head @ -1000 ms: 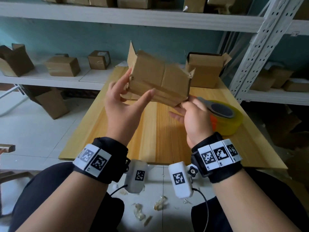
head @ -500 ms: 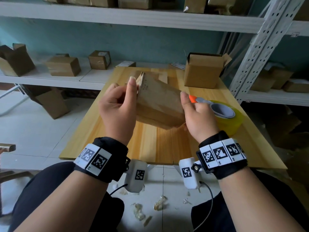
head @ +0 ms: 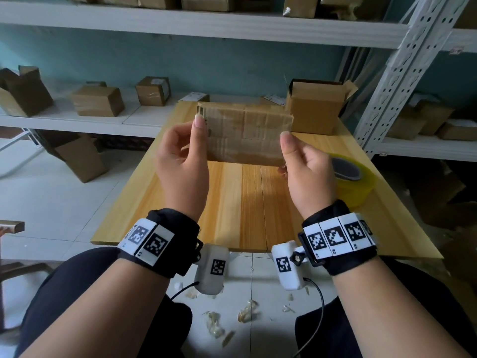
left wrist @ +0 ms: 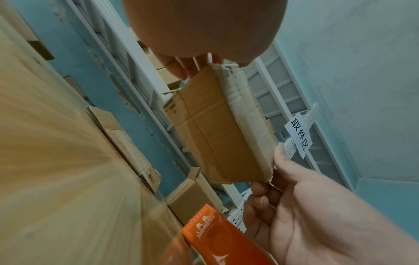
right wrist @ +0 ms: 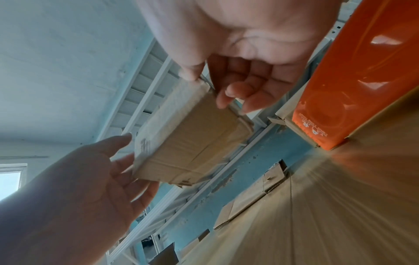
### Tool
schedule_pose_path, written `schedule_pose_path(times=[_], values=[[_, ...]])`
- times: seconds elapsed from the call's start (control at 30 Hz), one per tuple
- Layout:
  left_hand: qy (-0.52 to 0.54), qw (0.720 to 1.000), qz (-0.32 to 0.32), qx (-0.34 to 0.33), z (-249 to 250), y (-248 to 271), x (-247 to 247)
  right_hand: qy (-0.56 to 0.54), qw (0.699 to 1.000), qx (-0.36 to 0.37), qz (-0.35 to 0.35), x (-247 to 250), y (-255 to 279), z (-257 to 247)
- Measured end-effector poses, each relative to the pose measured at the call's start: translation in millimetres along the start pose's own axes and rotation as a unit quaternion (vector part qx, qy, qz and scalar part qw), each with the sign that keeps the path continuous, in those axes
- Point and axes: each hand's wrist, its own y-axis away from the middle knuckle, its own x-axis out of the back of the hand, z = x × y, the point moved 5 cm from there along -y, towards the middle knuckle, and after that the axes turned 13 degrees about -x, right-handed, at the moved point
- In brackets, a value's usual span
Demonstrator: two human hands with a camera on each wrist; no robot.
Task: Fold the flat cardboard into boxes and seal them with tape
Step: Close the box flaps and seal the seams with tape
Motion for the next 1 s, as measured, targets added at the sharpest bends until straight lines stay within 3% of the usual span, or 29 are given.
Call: schedule_pose_path(times=[0.13,0.23,0.47,0.63,0.83,1.0], values=[[0.07,0.995,-0.016,0.07,-10.5,-0.1,-3.7,-0.087,0.996,-0.002,0.012,7.2,0.6,-0.7],[0.104,0.988,-0.018,0.114,-14.8,3.5,-8.0,-0.196,0.979,-0.05,-0.007,8.8,-2.9,1.3],[0.148,0.984,-0.004,0.1,-15.5,5.1,-10.8,-0.309,0.936,-0.156,-0.058,5.6,-7.1,10.0],[0.168,0.981,-0.029,0.087,-16.2,7.6,-13.6,-0.361,0.917,-0.137,-0.101,2.7,-6.3,6.8],[0.178,0.974,-0.037,0.134,-17.2,7.9,-12.4,-0.426,0.879,-0.143,-0.158,5.7,-11.7,6.1],[0.103,0.992,-0.058,0.037,-10.9,4.0,-7.0,-0.427,0.876,-0.17,-0.147,8.1,-13.8,10.1]])
